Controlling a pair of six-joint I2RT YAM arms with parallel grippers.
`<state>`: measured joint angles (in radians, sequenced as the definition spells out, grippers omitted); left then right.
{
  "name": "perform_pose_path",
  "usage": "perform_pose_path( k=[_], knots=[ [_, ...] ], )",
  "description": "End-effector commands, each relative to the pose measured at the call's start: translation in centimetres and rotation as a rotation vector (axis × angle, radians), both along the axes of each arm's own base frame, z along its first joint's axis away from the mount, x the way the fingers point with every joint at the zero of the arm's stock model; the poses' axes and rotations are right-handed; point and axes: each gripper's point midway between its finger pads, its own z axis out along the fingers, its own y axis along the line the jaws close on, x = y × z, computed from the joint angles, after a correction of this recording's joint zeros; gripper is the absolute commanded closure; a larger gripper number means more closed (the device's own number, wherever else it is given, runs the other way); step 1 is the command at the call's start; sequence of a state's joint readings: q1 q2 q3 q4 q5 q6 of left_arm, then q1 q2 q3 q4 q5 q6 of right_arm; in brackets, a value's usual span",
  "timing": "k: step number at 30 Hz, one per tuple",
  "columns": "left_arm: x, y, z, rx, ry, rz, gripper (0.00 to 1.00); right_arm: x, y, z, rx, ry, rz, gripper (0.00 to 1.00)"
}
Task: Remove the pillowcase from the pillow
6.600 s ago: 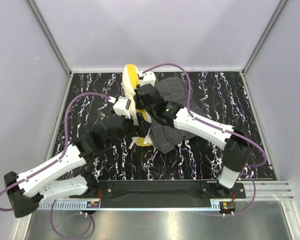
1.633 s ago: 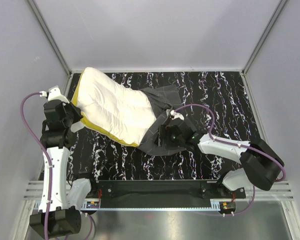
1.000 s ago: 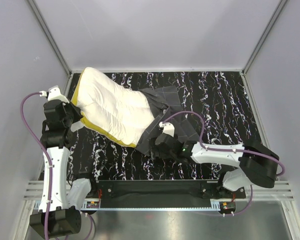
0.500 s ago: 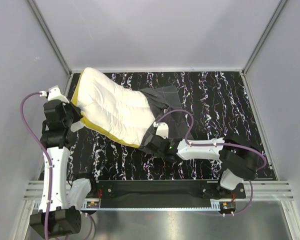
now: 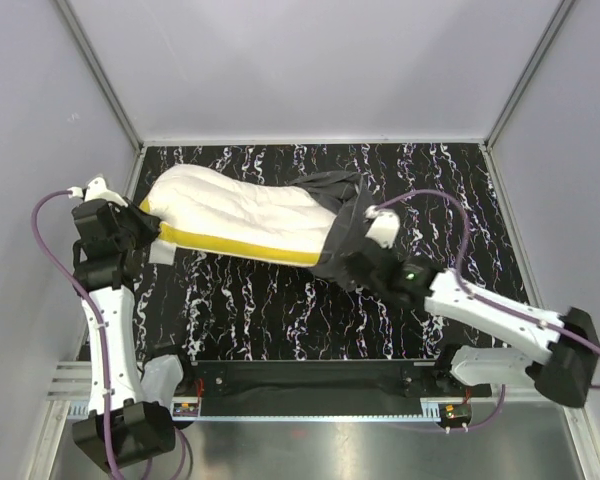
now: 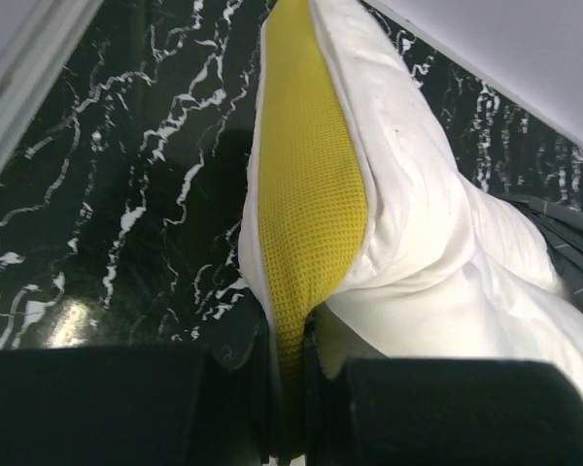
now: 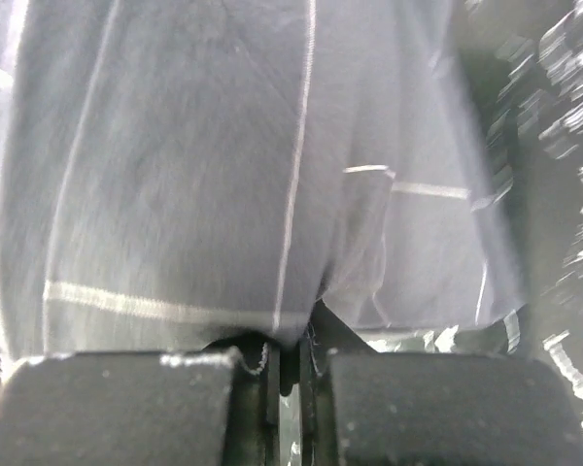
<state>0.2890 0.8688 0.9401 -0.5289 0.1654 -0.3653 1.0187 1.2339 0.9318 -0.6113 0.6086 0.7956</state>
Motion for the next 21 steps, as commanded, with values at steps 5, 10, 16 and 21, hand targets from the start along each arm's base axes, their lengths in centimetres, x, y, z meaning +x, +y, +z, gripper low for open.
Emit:
perform_pose_path(
  k=[5, 10, 16, 21],
  knots=[
    [2.2, 3.5, 6.6, -0.004, -0.243, 0.068, 1.00, 4.2, -13.0, 6.2, -0.090, -0.160, -0.278, 0.90],
    [2.0, 4.4, 6.3, 0.015, -0.237, 0.100, 1.00, 5.8, -16.4, 6.5, -0.139, -0.143, -0.343, 0.87],
    [2.0, 5.2, 5.5, 0.020, -0.224, 0.124, 1.00, 7.9, -19.3, 4.9, -0.134, -0.078, -0.392, 0.92],
    [2.0, 5.1, 5.0, 0.017, -0.224, 0.120, 1.00, 9.8, -18.6, 4.9, -0.097, -0.092, -0.349, 1.00]
  ],
)
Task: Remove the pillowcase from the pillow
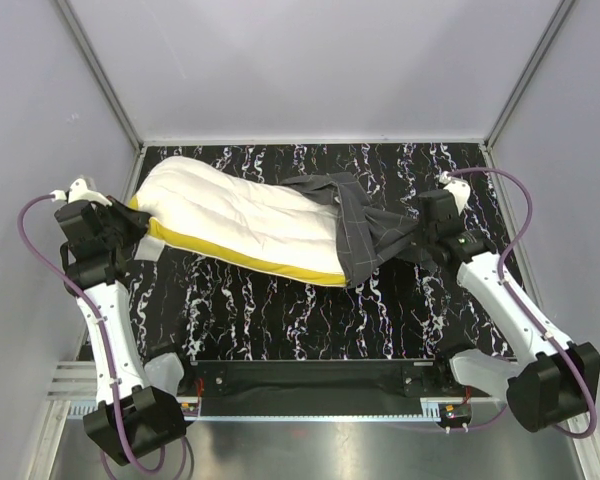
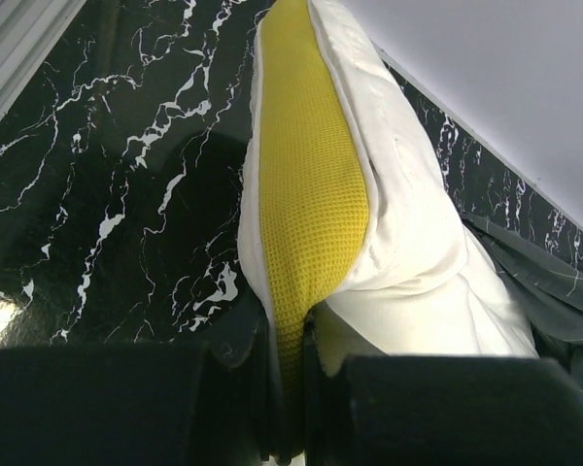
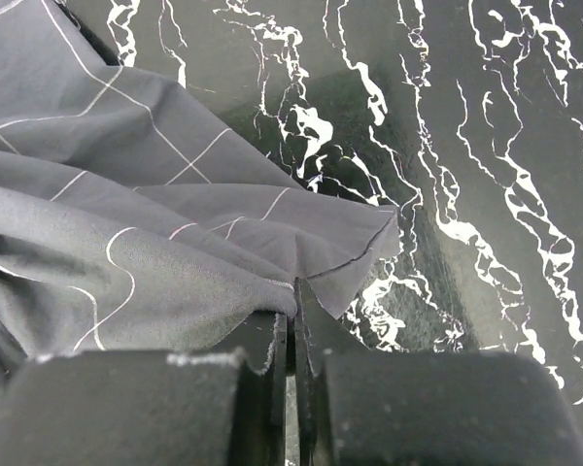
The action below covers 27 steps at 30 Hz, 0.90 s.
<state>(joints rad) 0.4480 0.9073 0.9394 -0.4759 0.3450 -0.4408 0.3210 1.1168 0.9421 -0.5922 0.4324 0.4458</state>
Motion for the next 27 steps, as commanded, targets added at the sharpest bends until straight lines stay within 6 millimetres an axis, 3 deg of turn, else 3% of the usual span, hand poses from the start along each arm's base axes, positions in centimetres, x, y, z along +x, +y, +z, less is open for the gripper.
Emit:
perform_pose_path(
  k=[1, 5, 6, 8, 9, 11, 12, 14, 15, 18, 21, 23, 24, 26, 27],
  knots=[
    [1.3, 3.6, 4.5, 0.160, -0.165, 0.117, 1.00, 2.0, -0.8, 2.4, -0.036, -0.073, 0.008, 1.00],
    [1.3, 4.0, 4.3, 0.148, -0.164, 0.123, 1.00, 4.6, -3.9, 3.4, -0.047, -0.065, -0.045, 1.00],
    [1.4, 4.0, 4.2, 0.147, -0.162, 0.122, 1.00, 5.6, -4.4, 5.2, -0.042, -0.095, -0.039, 1.00],
    [1.3, 4.2, 3.8, 0.143, -0.157, 0.130, 1.00, 7.1, -6.7, 5.7, -0.048, -0.087, -0.082, 1.00],
    [1.2, 4.2, 3.7, 0.142, -0.156, 0.130, 1.00, 8.2, -7.3, 7.9, -0.047, -0.126, -0.079, 1.00],
    [1.1, 4.3, 3.8, 0.145, -0.158, 0.132, 1.00, 9.7, -8.2, 8.5, -0.057, -0.111, -0.088, 1.00],
    [1.1, 4.4, 3.8, 0.148, -0.157, 0.138, 1.00, 10.5, -10.2, 11.3, -0.067, -0.162, -0.125, 1.00],
    [1.1, 4.5, 3.7, 0.151, -0.154, 0.141, 1.00, 11.5, -11.5, 12.0, -0.080, -0.144, -0.146, 1.00],
    [1.1, 4.5, 3.7, 0.152, -0.155, 0.141, 1.00, 12.1, -12.1, 14.8, -0.085, -0.200, -0.157, 1.00],
    [1.0, 4.8, 3.7, 0.157, -0.150, 0.153, 1.00, 12.3, -14.7, 16.8, -0.071, -0.229, -0.209, 1.00],
    [1.1, 4.9, 3.6, 0.150, -0.147, 0.153, 1.00, 12.1, -17.5, 20.9, -0.088, -0.308, -0.269, 1.00],
    [1.1, 5.0, 3.6, 0.146, -0.147, 0.154, 1.00, 12.2, -18.9, 21.2, -0.104, -0.292, -0.297, 1.00],
    [1.1, 5.1, 3.7, 0.148, -0.151, 0.156, 1.00, 12.4, -19.0, 23.0, -0.094, -0.333, -0.286, 1.00],
    [1.1, 5.2, 3.7, 0.144, -0.152, 0.157, 1.00, 12.5, -20.3, 23.0, -0.079, -0.323, -0.307, 1.00],
    [1.1, 5.2, 3.8, 0.145, -0.153, 0.160, 1.00, 12.4, -20.6, 24.5, -0.079, -0.357, -0.311, 1.00]
  ],
)
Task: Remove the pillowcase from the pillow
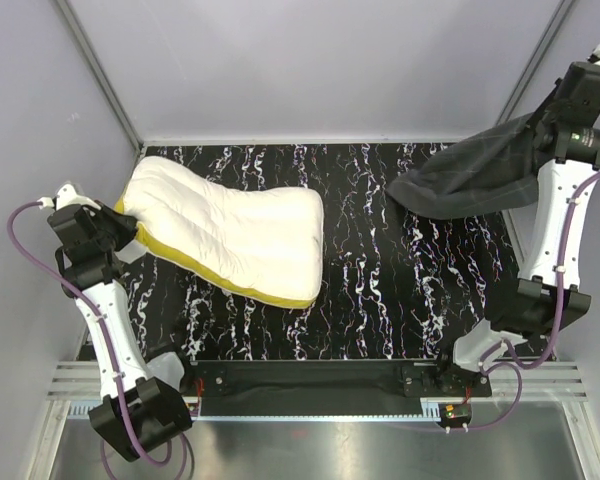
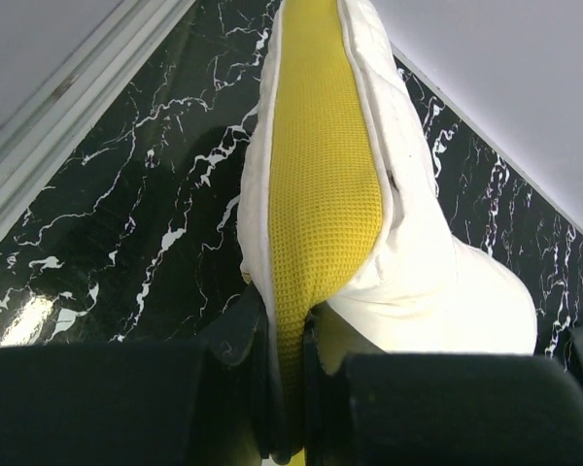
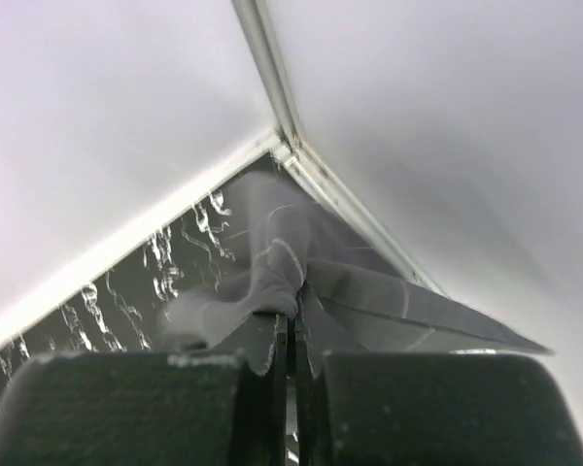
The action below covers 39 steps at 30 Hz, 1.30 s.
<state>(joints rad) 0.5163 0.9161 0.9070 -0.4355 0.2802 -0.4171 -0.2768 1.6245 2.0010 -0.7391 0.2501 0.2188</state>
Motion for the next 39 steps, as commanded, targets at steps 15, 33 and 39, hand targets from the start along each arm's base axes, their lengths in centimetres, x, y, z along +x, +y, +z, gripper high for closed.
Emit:
perform_pose_path(
  k=[15, 33, 39],
  knots=[
    [0.8, 1.6, 5.7, 0.160, -0.190, 0.047, 1.00, 1.6, 6.4, -5.9, 0.163, 0.025, 0.274, 1.00],
    [3.4, 0.4, 8.6, 0.180, -0.203, -0.048, 0.01, 0.3, 8.6, -6.0, 0.152, 0.047, 0.286, 0.00],
    [3.0, 0.7, 9.1, 0.233, -0.184, -0.006, 0.01, -1.1, 8.9, -5.7, 0.155, 0.036, 0.290, 0.00]
  ],
)
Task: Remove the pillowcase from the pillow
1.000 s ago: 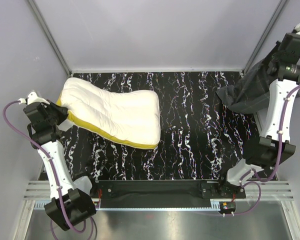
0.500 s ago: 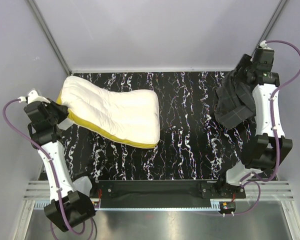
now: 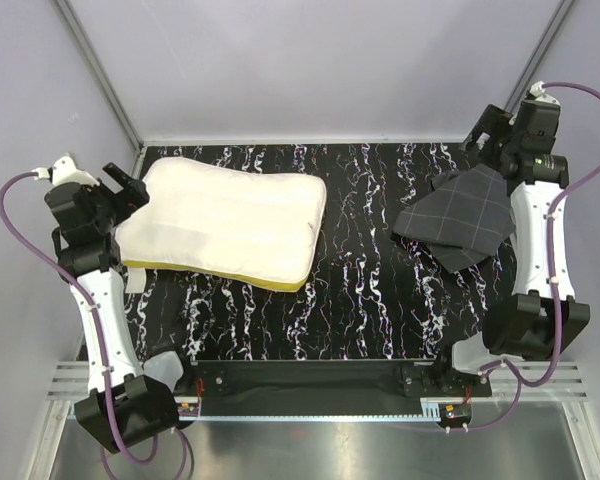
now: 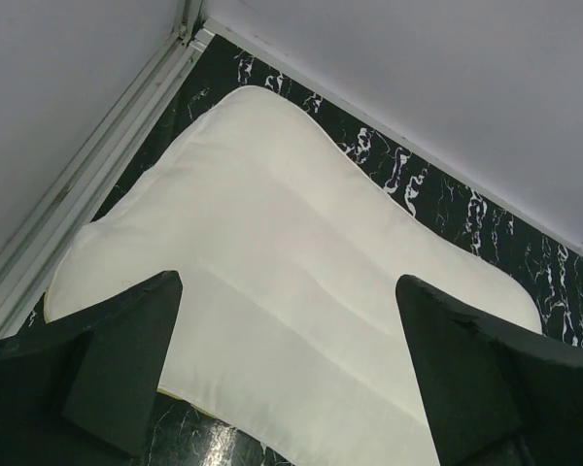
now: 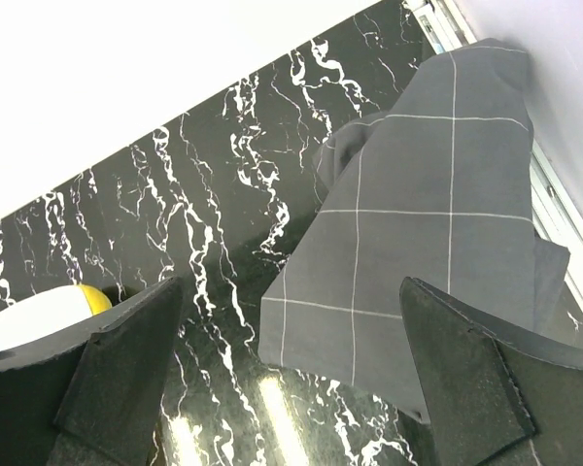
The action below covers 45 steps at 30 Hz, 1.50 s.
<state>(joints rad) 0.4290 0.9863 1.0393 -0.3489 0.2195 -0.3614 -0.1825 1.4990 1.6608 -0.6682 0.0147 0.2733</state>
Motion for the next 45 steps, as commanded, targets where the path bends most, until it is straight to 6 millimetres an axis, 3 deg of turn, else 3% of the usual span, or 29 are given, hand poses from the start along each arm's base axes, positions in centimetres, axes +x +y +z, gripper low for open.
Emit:
perform_pose_path(
  k=[1, 7, 9, 10, 11, 12, 14, 18, 26, 45],
  knots=[
    [-0.3, 0.7, 3.8, 0.095, -0.082, 0.042, 0.01, -1.3, 0.3, 2.6, -0.010, -0.079, 0.001, 0.00],
    [-0.8, -1.7, 3.9, 0.179, -0.105, -0.028, 0.01, -3.6, 1.4, 3.4, 0.007, -0.117, 0.028, 0.00],
    [-1.0, -2.7, 4.2, 0.216, -0.130, -0.069, 0.01, -4.3, 1.9, 2.8, 0.019, -0.120, 0.048, 0.00],
    [-1.5, -3.0, 4.7, 0.230, -0.153, -0.073, 0.01, -5.1, 2.2, 3.4, 0.015, -0.146, 0.056, 0.00],
    [-1.6, -3.2, 4.3, 0.234, -0.151, -0.080, 0.01, -5.5, 2.6, 2.5, 0.026, -0.133, 0.072, 0.00],
    [-1.6, -3.5, 4.6, 0.239, -0.163, -0.089, 0.01, -6.2, 2.9, 3.2, 0.021, -0.162, 0.083, 0.00],
    [-1.8, -3.8, 4.8, 0.244, -0.169, -0.089, 0.01, -6.9, 3.4, 2.6, 0.027, -0.159, 0.106, 0.00],
    [-2.0, -4.5, 4.6, 0.245, -0.165, -0.114, 0.01, -8.6, 4.0, 3.3, 0.012, -0.200, 0.129, 0.00],
    [-2.9, -4.7, 5.2, 0.270, -0.219, -0.110, 0.01, -9.4, 3.9, 3.4, -0.013, -0.211, 0.130, 0.00],
    [-2.4, -5.0, 4.7, 0.250, -0.208, -0.131, 0.01, -9.8, 3.9, 4.2, -0.032, -0.246, 0.135, 0.00]
  ],
)
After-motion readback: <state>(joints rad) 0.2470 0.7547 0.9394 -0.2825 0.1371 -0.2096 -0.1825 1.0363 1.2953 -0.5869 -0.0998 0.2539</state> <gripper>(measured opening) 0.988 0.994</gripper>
